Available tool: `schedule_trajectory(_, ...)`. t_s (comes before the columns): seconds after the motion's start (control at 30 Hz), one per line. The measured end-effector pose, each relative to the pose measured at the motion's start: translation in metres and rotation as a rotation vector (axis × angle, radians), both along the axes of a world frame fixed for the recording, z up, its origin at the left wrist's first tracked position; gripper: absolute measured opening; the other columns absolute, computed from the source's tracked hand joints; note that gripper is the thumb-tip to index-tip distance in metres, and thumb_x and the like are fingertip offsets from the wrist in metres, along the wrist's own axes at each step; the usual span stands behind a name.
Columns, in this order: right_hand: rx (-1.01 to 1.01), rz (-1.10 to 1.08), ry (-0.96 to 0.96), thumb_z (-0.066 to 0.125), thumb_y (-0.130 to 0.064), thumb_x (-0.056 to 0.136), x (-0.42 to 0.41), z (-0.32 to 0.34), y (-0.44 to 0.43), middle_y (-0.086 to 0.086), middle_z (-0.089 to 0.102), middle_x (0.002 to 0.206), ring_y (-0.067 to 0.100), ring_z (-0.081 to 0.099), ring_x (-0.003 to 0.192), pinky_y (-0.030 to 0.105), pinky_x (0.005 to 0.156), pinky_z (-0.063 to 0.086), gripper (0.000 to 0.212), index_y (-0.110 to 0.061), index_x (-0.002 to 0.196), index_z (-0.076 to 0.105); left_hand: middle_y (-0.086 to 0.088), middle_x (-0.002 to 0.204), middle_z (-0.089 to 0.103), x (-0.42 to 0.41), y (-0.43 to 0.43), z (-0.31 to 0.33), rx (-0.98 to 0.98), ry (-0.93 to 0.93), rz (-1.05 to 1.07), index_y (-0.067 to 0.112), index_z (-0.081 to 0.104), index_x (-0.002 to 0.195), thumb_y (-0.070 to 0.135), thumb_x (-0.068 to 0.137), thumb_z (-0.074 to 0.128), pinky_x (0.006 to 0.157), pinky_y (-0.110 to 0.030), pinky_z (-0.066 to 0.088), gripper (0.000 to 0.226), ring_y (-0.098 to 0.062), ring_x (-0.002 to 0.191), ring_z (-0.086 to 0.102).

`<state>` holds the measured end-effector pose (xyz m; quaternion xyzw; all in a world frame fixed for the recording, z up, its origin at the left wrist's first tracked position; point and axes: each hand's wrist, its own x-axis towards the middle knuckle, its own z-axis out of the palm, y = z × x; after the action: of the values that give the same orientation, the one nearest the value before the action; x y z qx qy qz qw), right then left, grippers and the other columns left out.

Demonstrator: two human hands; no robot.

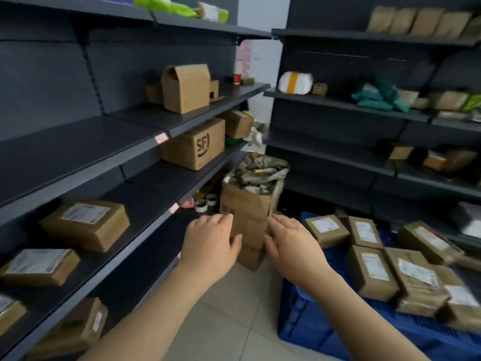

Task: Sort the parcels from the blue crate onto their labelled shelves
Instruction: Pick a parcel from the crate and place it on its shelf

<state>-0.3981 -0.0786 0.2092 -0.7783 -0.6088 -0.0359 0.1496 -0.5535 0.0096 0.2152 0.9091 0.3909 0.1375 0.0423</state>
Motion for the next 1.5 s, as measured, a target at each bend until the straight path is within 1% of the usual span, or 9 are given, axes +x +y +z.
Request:
schedule_trajectory(0.17, -0.067, -0.198, 0.061, 0.038, -0.034, 0.099, 0.076, -0.021, -0.037, 0.001, 0.038, 0.148, 0.016, 0.03, 0.137, 0.027, 0.114, 0.018, 0.048, -0.016, 0.143, 0.036, 0.002, 0.13, 0.055, 0.094, -0.006, -0.023, -0.05, 0.049, -0.164, 0.021, 0.047, 0.132, 0.047, 0.095, 0.039, 0.099, -0.036, 0.038, 0.046, -0.022, 0.119, 0.049)
schedule_trajectory(0.3, -0.092, -0.334, 0.1, 0.037, -0.035, 0.099, 0.129, -0.042, -0.053, -0.003, 0.04, 0.146, 0.013, 0.032, 0.134, 0.024, 0.111, 0.021, 0.047, -0.017, 0.142, 0.036, 0.002, 0.136, 0.05, 0.162, -0.003, -0.044, -0.098, 0.104, -0.264, 0.021, 0.042, 0.139, 0.047, 0.096, 0.037, 0.104, -0.036, 0.035, 0.05, -0.021, 0.125, 0.045)
schedule_trajectory(0.53, -0.183, -0.566, 0.21, 0.035, -0.034, 0.1, 0.223, -0.082, -0.06, -0.001, 0.037, 0.147, 0.015, 0.033, 0.135, 0.026, 0.11, 0.025, 0.048, -0.015, 0.144, 0.033, 0.002, 0.132, 0.054, 0.274, 0.026, -0.078, -0.155, 0.2, -0.421, 0.02, 0.046, 0.134, 0.047, 0.097, 0.037, 0.101, -0.035, 0.036, 0.047, -0.022, 0.121, 0.048)
schedule_trajectory(0.67, -0.187, -0.716, 0.293, 0.038, -0.029, 0.099, 0.263, -0.104, -0.069, 0.002, 0.05, 0.132, 0.019, 0.044, 0.121, 0.028, 0.099, 0.038, 0.035, -0.013, 0.129, 0.047, 0.003, 0.13, 0.055, 0.328, 0.036, -0.099, -0.193, 0.259, -0.485, 0.02, 0.046, 0.133, 0.048, 0.096, 0.037, 0.098, -0.034, 0.04, 0.047, -0.021, 0.117, 0.051)
schedule_trajectory(0.77, -0.138, -0.808, 0.367, 0.04, -0.029, 0.096, 0.297, -0.132, -0.078, -0.008, 0.054, 0.116, 0.016, 0.052, 0.11, 0.029, 0.086, 0.047, 0.023, -0.022, 0.114, 0.052, 0.001, 0.133, 0.053, 0.372, 0.036, -0.125, -0.239, 0.29, -0.532, 0.019, 0.042, 0.136, 0.047, 0.097, 0.036, 0.098, -0.034, 0.04, 0.049, -0.021, 0.119, 0.049)
schedule_trajectory(0.87, -0.128, -0.871, 0.396, 0.042, -0.027, 0.097, 0.327, -0.159, -0.087, -0.008, 0.054, 0.12, 0.012, 0.051, 0.109, 0.023, 0.082, 0.044, 0.024, -0.02, 0.118, 0.052, -0.001, 0.145, 0.042, 0.409, 0.028, -0.156, -0.306, 0.313, -0.552, 0.016, 0.03, 0.146, 0.047, 0.098, 0.035, 0.106, -0.034, 0.036, 0.058, -0.022, 0.13, 0.04)
schedule_trajectory(1.03, -0.175, -0.873, 0.427, 0.043, -0.026, 0.098, 0.385, -0.207, -0.096, -0.003, 0.047, 0.137, 0.015, 0.042, 0.124, 0.024, 0.096, 0.036, 0.036, -0.014, 0.132, 0.046, -0.004, 0.152, 0.033, 0.466, 0.01, -0.213, -0.417, 0.355, -0.541, 0.013, 0.019, 0.15, 0.047, 0.099, 0.036, 0.11, -0.033, 0.032, 0.064, -0.024, 0.136, 0.033)
schedule_trajectory(1.27, -0.289, -0.815, 0.542, 0.043, -0.026, 0.097, 0.466, -0.304, -0.104, -0.002, 0.034, 0.147, 0.021, 0.036, 0.133, 0.031, 0.102, 0.04, 0.048, -0.016, 0.143, 0.031, -0.007, 0.151, 0.033, 0.535, -0.02, -0.299, -0.559, 0.455, -0.453, 0.011, 0.011, 0.152, 0.047, 0.098, 0.037, 0.108, -0.035, 0.036, 0.07, -0.025, 0.136, 0.034)
schedule_trajectory(1.5, -0.419, -0.751, 0.663, 0.037, -0.023, 0.1, 0.518, -0.382, -0.102, 0.005, 0.012, 0.158, 0.019, 0.011, 0.144, 0.029, 0.116, 0.018, 0.057, -0.01, 0.15, 0.012, -0.012, 0.157, 0.019, 0.583, -0.042, -0.377, -0.832, 0.503, -0.308, 0.009, 0.001, 0.152, 0.045, 0.099, 0.039, 0.11, -0.034, 0.029, 0.075, -0.025, 0.142, 0.024)
